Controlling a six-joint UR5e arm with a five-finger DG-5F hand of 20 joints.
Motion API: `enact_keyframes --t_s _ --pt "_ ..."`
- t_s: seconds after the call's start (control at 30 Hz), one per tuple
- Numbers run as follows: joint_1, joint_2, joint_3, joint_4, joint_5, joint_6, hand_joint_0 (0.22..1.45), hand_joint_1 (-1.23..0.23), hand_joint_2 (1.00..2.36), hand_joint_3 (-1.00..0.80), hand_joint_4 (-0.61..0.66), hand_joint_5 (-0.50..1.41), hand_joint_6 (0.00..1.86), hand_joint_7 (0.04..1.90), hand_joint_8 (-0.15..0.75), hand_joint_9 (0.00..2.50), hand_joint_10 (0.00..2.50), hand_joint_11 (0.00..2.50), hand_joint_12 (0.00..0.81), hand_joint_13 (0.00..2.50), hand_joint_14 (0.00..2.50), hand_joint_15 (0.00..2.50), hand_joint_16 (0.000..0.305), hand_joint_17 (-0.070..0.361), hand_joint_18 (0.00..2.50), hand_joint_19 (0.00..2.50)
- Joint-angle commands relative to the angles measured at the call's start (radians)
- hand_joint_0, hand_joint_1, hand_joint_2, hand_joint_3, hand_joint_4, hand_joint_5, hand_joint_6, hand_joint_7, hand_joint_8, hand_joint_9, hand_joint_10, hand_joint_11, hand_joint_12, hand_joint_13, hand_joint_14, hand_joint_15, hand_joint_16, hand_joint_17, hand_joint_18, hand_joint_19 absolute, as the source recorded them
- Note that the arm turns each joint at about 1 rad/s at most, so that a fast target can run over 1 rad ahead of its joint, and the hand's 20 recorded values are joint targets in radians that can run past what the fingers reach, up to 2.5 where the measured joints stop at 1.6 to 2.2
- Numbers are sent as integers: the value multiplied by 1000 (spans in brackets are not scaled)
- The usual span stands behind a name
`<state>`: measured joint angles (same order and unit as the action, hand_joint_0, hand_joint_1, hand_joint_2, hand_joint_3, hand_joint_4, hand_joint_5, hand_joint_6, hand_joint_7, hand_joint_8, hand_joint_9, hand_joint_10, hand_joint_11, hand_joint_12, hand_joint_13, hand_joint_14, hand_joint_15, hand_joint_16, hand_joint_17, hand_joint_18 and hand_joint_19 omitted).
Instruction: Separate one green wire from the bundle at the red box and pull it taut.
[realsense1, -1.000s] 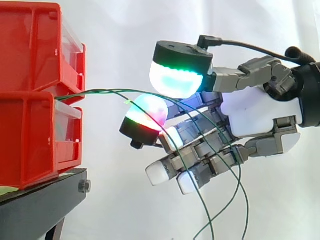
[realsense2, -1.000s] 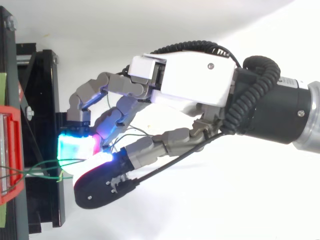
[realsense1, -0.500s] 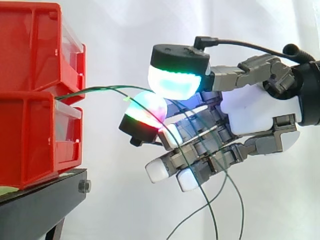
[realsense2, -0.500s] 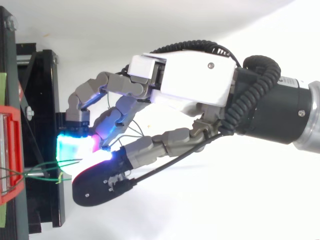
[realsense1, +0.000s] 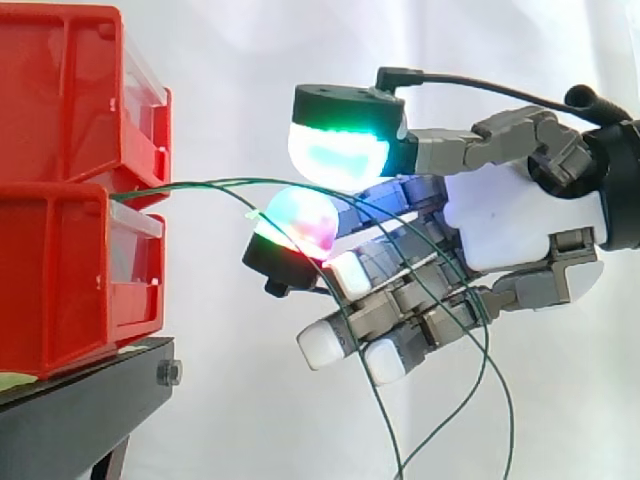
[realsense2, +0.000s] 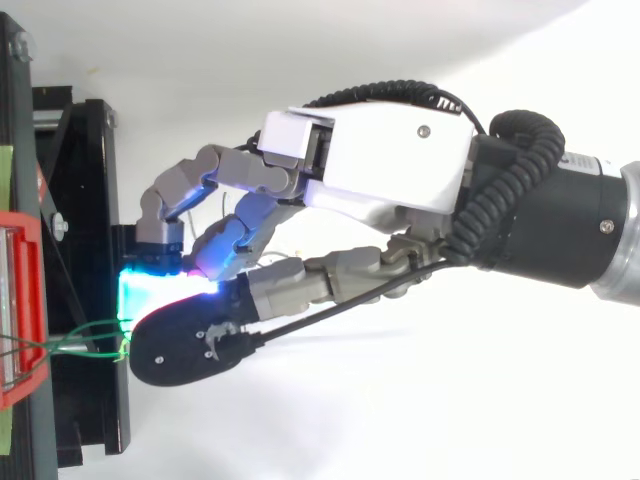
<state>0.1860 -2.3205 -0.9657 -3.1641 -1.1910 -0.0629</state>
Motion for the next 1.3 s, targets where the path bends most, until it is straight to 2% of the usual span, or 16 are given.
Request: enact_keyframes --t_s 0.0,0.27,0.47,0.53,0.73,1.07,1.27 --pt "0 0 1 -2 -1 0 547 -642 1009 -401 131 -150 902 928 274 1015 20 679 346 777 18 463 48 107 725 653" --pt "0 0 1 -4 -1 2 517 -639 1003 -459 141 -151 904 907 284 1013 20 667 355 785 19 460 50 112 739 646" --pt "1 0 1 -2 -1 11 547 -676 1010 -381 134 -152 902 920 277 1009 19 665 347 781 17 462 48 108 728 654" --pt "1 0 1 -4 -1 12 563 -702 1015 -305 129 -153 901 926 276 1005 22 671 342 782 18 468 47 107 723 657" --pt "1 0 1 -4 -1 12 579 -745 1017 -255 124 -155 903 933 273 998 22 666 341 779 18 469 47 106 720 659" --pt "1 0 -1 -2 2 23 617 -826 1017 -299 92 -159 906 913 264 983 22 678 336 785 19 467 46 104 733 651" --pt "1 0 -1 -20 2 38 645 -887 1007 -416 98 -160 911 891 257 977 20 678 333 797 18 466 46 103 754 640"
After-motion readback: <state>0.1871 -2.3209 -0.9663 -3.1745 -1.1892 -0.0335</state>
